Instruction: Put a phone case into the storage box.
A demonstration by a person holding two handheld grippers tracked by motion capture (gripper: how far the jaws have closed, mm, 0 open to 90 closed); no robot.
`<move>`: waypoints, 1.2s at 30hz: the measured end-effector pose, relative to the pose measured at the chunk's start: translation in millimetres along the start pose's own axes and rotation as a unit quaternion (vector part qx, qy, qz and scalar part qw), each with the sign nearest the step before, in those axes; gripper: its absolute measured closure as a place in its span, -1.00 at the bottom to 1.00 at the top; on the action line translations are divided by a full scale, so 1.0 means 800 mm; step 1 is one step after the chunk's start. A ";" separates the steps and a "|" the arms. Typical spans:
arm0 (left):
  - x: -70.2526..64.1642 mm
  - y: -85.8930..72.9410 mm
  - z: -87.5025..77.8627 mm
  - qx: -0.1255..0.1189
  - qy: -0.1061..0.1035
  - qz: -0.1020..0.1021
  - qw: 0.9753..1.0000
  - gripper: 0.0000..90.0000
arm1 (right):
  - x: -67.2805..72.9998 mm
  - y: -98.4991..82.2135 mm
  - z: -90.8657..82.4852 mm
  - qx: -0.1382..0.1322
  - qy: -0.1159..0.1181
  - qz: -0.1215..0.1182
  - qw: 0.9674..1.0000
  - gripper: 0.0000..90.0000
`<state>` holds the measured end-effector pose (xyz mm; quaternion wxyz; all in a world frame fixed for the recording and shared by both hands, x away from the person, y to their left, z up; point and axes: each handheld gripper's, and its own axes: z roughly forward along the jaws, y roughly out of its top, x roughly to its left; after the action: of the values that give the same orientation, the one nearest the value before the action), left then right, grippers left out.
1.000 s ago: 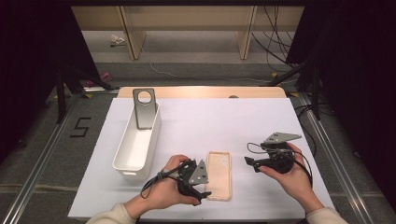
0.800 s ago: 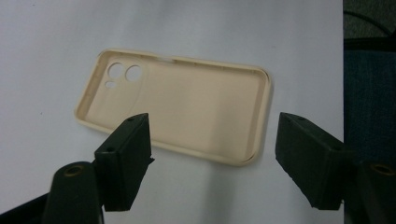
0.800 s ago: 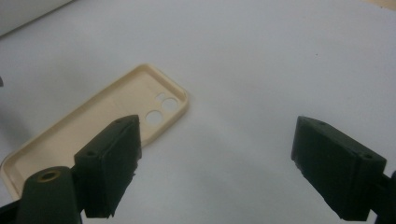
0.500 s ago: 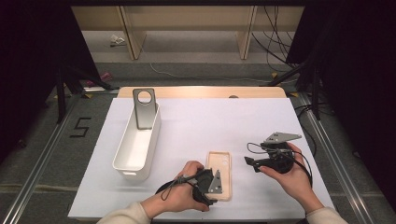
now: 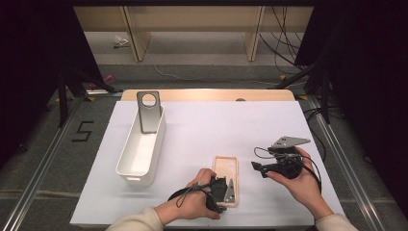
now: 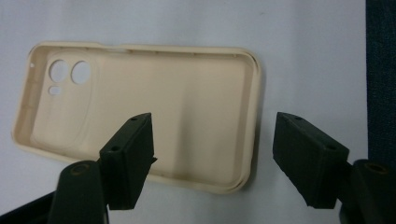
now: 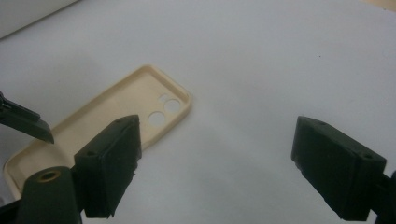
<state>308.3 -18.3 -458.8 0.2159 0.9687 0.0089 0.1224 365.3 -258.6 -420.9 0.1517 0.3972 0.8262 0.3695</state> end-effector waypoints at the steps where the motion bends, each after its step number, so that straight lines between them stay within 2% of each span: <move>1: 0.000 0.000 0.001 0.001 0.000 0.001 1.000 -0.35 | 0.000 0.000 0.000 0.000 0.000 0.000 1.000 -0.63; 26: -0.001 0.008 0.009 0.018 -0.008 0.019 1.000 -0.27 | 0.000 0.000 0.001 0.000 0.003 -0.001 1.000 -0.63; 35: -0.003 0.014 0.009 0.028 -0.017 0.045 0.998 -0.09 | 0.001 0.000 0.001 0.001 0.006 -0.002 1.000 -0.63; 36: -0.005 0.014 0.009 0.031 -0.021 0.037 0.999 -0.08 | 0.001 0.000 0.001 0.001 0.006 -0.002 1.000 -0.63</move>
<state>305.8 -32.1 -461.5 0.1815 0.9768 -0.0276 0.1100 365.2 -257.7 -421.1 0.1473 0.3935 0.8281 0.3710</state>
